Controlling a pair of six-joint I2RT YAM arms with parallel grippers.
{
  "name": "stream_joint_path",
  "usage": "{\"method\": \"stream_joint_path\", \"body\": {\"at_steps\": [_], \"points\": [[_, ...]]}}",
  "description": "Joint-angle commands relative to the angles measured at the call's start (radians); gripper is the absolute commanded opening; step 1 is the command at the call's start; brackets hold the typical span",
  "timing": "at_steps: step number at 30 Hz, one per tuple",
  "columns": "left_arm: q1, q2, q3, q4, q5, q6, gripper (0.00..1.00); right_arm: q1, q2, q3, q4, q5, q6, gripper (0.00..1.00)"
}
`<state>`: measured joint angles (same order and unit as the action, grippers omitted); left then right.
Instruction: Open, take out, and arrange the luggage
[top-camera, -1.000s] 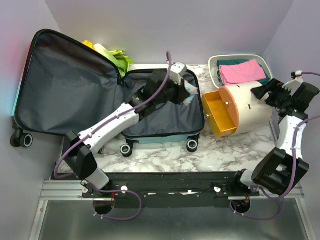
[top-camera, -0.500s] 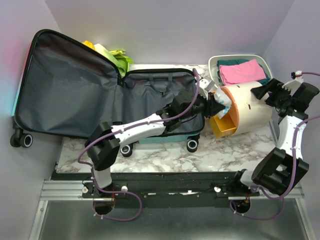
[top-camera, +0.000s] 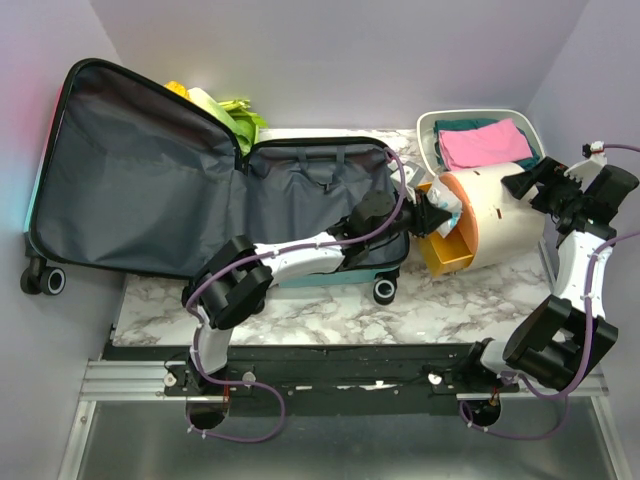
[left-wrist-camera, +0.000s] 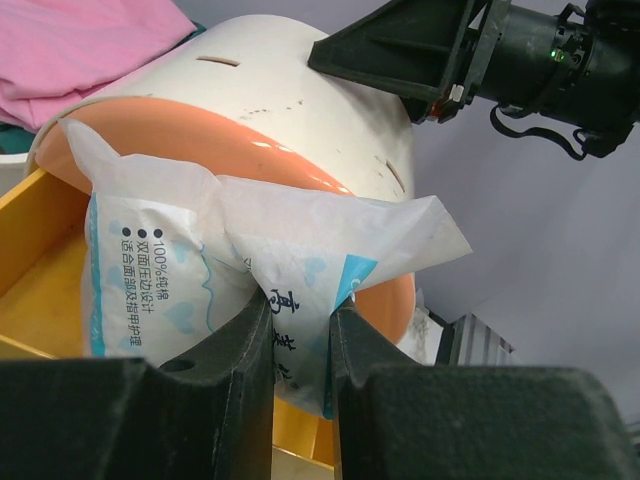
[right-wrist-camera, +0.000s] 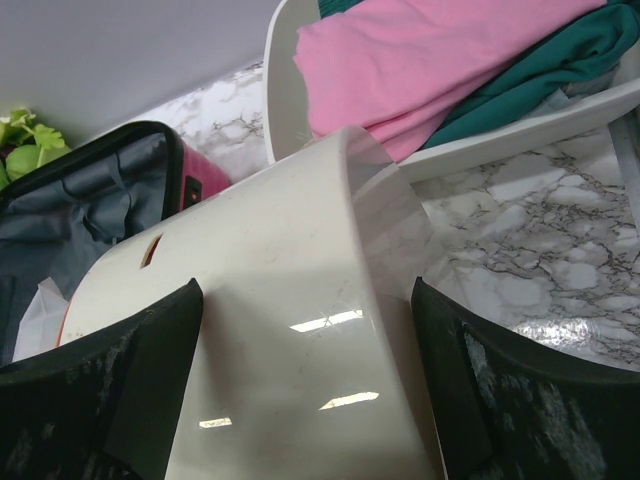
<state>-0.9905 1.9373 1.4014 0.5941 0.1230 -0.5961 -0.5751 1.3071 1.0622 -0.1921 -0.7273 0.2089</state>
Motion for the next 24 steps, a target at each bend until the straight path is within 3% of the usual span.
{"method": "stream_joint_path", "body": {"at_steps": [1, 4, 7, 13, 14, 19, 20, 21, 24], "points": [[-0.014, 0.025, -0.047, 0.113, 0.018, 0.001, 0.21, 0.032, 0.027, -0.031, -0.124, -0.035, -0.023, 0.91], [-0.026, 0.025, -0.070, 0.150, 0.023, 0.057, 0.24, 0.032, 0.027, -0.031, -0.124, -0.035, -0.022, 0.91], [-0.027, 0.048, -0.039, 0.122, 0.091, 0.078, 0.21, 0.032, 0.024, -0.031, -0.124, -0.035, -0.022, 0.91], [-0.039, 0.043, -0.088, 0.115, -0.011, 0.090, 0.25, 0.031, 0.024, -0.031, -0.124, -0.035, -0.023, 0.91], [-0.039, 0.046, -0.085, 0.096, -0.013, 0.090, 0.32, 0.031, 0.026, -0.031, -0.124, -0.034, -0.023, 0.91], [-0.042, 0.037, -0.152, 0.185, 0.036, 0.102, 0.44, 0.032, 0.029, -0.031, -0.124, -0.037, -0.025, 0.91], [-0.043, 0.034, -0.166, 0.215, 0.035, 0.102, 0.56, 0.032, 0.026, -0.031, -0.124, -0.037, -0.025, 0.91], [-0.043, 0.031, -0.174, 0.220, 0.040, 0.104, 0.60, 0.032, 0.024, -0.031, -0.124, -0.037, -0.023, 0.91], [-0.043, 0.015, -0.167, 0.178, 0.052, 0.125, 0.63, 0.031, 0.027, -0.031, -0.124, -0.037, -0.023, 0.91]]}}
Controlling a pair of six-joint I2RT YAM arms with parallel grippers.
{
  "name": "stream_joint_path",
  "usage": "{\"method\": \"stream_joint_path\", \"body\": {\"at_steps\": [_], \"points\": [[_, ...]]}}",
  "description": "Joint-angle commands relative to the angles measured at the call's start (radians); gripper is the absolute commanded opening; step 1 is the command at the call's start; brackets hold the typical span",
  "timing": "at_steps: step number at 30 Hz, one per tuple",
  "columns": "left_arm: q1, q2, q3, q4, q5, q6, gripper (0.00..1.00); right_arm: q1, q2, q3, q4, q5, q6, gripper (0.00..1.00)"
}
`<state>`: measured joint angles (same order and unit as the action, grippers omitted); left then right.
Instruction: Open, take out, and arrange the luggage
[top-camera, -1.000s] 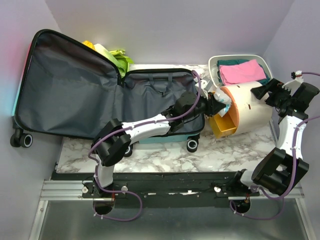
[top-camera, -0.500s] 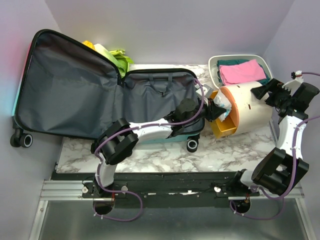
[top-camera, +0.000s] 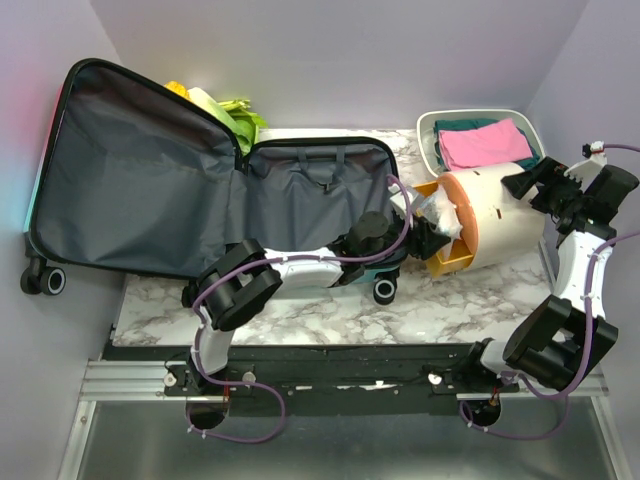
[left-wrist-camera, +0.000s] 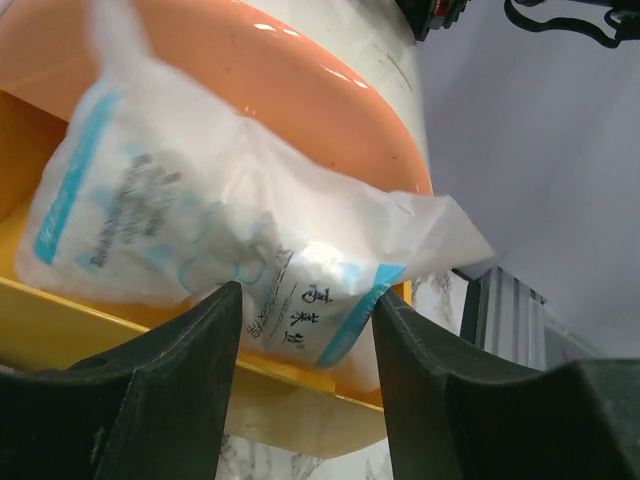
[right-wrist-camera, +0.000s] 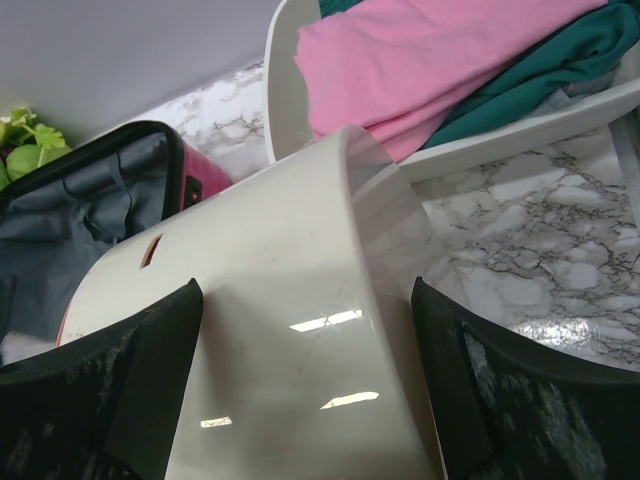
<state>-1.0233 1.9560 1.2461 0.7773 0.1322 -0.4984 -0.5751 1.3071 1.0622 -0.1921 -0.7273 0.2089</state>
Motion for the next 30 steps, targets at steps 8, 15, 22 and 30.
{"method": "stream_joint_path", "body": {"at_steps": [8, 15, 22, 30], "points": [[-0.012, -0.083, 0.019, -0.101, 0.078, 0.063, 0.64, 0.032, 0.026, -0.031, -0.124, -0.040, -0.025, 0.91], [-0.014, -0.226, -0.007, -0.286, -0.018, 0.035, 0.99, 0.031, 0.026, -0.030, -0.124, -0.041, -0.025, 0.91], [-0.012, -0.212, 0.209, -0.868, -0.318, 0.060, 0.99, 0.032, 0.024, -0.033, -0.125, -0.041, -0.022, 0.91], [-0.014, -0.082, 0.413, -1.200, -0.353, 0.051, 0.99, 0.032, 0.029, -0.033, -0.127, -0.044, -0.022, 0.91]]}}
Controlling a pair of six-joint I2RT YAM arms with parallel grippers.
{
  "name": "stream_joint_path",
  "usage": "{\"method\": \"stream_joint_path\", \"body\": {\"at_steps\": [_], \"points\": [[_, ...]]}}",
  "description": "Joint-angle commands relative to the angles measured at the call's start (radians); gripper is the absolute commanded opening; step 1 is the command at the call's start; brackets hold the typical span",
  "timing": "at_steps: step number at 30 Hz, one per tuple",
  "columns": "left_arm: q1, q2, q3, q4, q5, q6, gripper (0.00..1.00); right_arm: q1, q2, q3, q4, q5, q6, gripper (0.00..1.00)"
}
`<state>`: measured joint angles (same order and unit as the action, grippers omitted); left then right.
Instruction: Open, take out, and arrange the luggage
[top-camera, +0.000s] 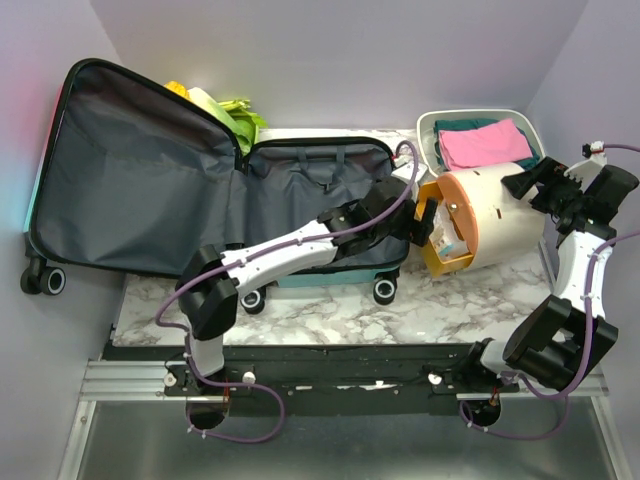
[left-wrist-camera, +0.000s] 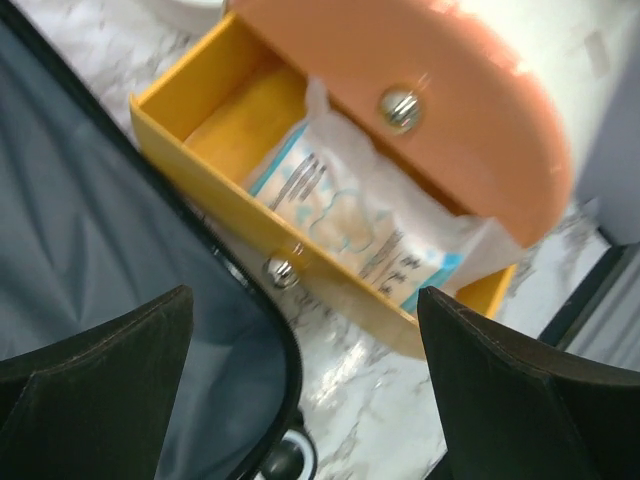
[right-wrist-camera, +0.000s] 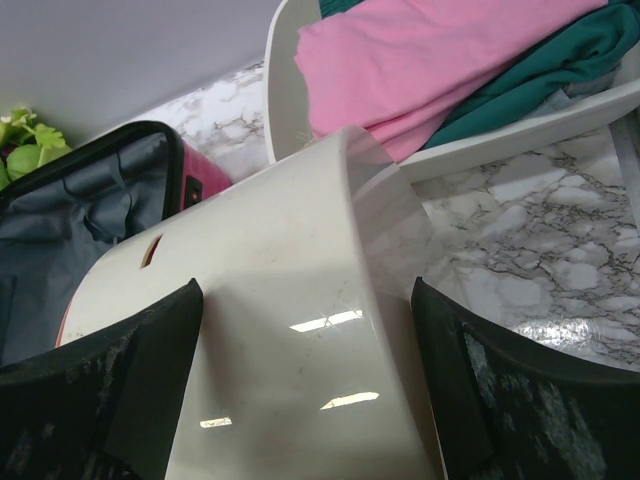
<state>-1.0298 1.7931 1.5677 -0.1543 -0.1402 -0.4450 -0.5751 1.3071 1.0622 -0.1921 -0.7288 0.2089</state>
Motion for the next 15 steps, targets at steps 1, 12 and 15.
{"method": "stream_joint_path", "body": {"at_steps": [1, 12, 15], "points": [[-0.007, 0.110, 0.135, -0.286, -0.091, -0.007, 0.99, 0.032, 0.027, -0.033, -0.127, -0.041, -0.022, 0.91], [-0.007, 0.157, 0.086, -0.218, -0.012, -0.035, 0.99, 0.032, 0.037, -0.030, -0.125, -0.041, -0.019, 0.91], [-0.007, 0.135, 0.045, -0.150, 0.014, -0.034, 0.99, 0.032, 0.034, -0.031, -0.125, -0.040, -0.020, 0.91]]}}
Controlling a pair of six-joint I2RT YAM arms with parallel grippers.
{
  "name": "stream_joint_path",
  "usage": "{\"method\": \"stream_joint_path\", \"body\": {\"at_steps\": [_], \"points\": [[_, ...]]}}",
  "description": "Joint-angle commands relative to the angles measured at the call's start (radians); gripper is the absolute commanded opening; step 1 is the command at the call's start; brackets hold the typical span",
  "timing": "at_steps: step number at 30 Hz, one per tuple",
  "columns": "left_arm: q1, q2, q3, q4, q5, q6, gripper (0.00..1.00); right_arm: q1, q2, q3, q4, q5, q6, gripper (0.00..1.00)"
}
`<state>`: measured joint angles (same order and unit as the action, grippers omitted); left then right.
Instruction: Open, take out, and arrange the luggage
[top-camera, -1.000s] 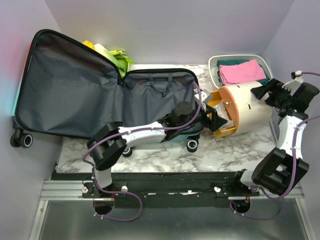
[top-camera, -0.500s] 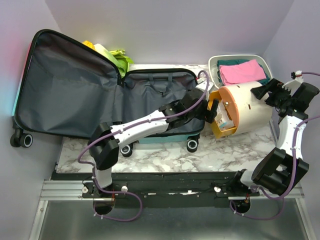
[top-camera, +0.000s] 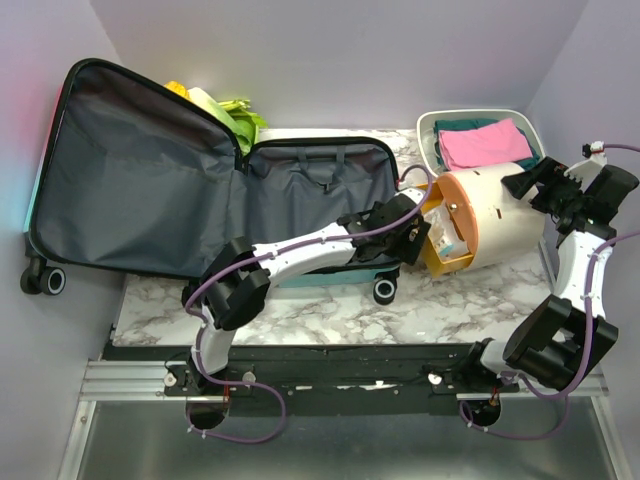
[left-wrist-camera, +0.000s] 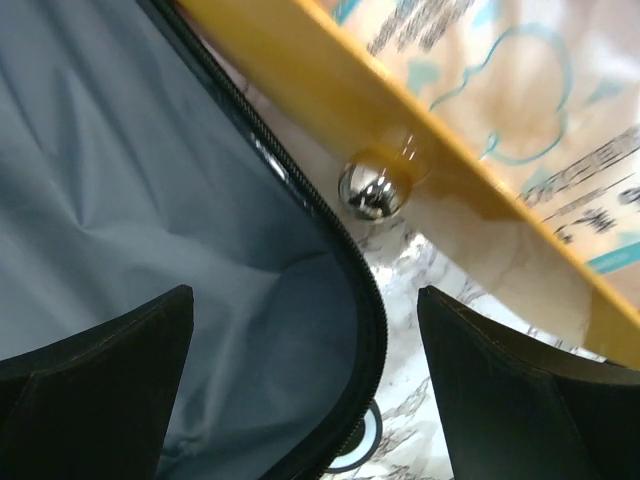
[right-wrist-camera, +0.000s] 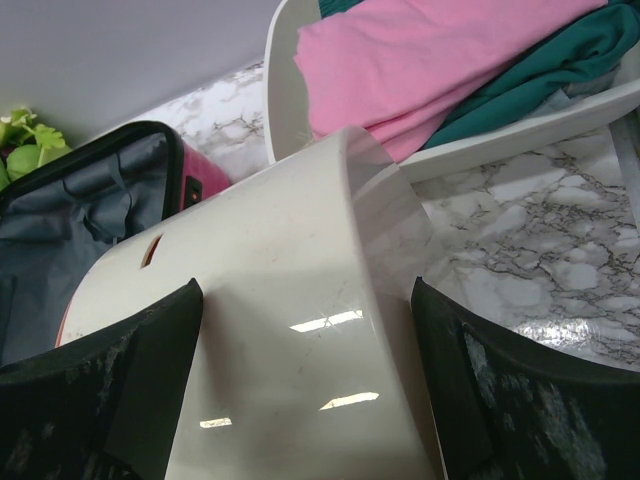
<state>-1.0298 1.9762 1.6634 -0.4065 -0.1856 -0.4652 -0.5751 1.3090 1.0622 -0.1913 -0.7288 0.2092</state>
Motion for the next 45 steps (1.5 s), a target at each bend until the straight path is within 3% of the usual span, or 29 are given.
{"method": "stream_joint_path", "body": {"at_steps": [1, 7, 20, 25, 28, 32, 36, 45], "points": [[-0.007, -0.039, -0.044, 0.109, 0.063, -0.015, 0.99, 0.032, 0.030, -0.031, -0.126, -0.040, -0.021, 0.91], [-0.007, 0.012, 0.024, 0.182, 0.107, 0.003, 0.99, 0.032, 0.030, -0.031, -0.126, -0.043, -0.021, 0.91], [-0.006, 0.023, 0.113, 0.138, 0.066, 0.027, 0.99, 0.032, 0.029, -0.033, -0.126, -0.041, -0.022, 0.91], [-0.006, -0.108, -0.042, 0.352, 0.133, 0.069, 0.99, 0.032, 0.033, -0.031, -0.126, -0.040, -0.021, 0.91], [-0.006, -0.071, -0.008, 0.377, 0.137, 0.102, 0.97, 0.032, 0.035, -0.031, -0.126, -0.040, -0.021, 0.91], [-0.006, 0.009, 0.114, 0.347, 0.213, 0.138, 0.78, 0.031, 0.035, -0.031, -0.126, -0.041, -0.019, 0.91], [-0.004, 0.079, 0.206, 0.258, 0.209, 0.146, 0.50, 0.032, 0.035, -0.031, -0.126, -0.040, -0.021, 0.91], [-0.003, 0.154, 0.239, 0.190, 0.250, 0.132, 0.36, 0.032, 0.045, -0.027, -0.126, -0.041, -0.017, 0.91]]}}
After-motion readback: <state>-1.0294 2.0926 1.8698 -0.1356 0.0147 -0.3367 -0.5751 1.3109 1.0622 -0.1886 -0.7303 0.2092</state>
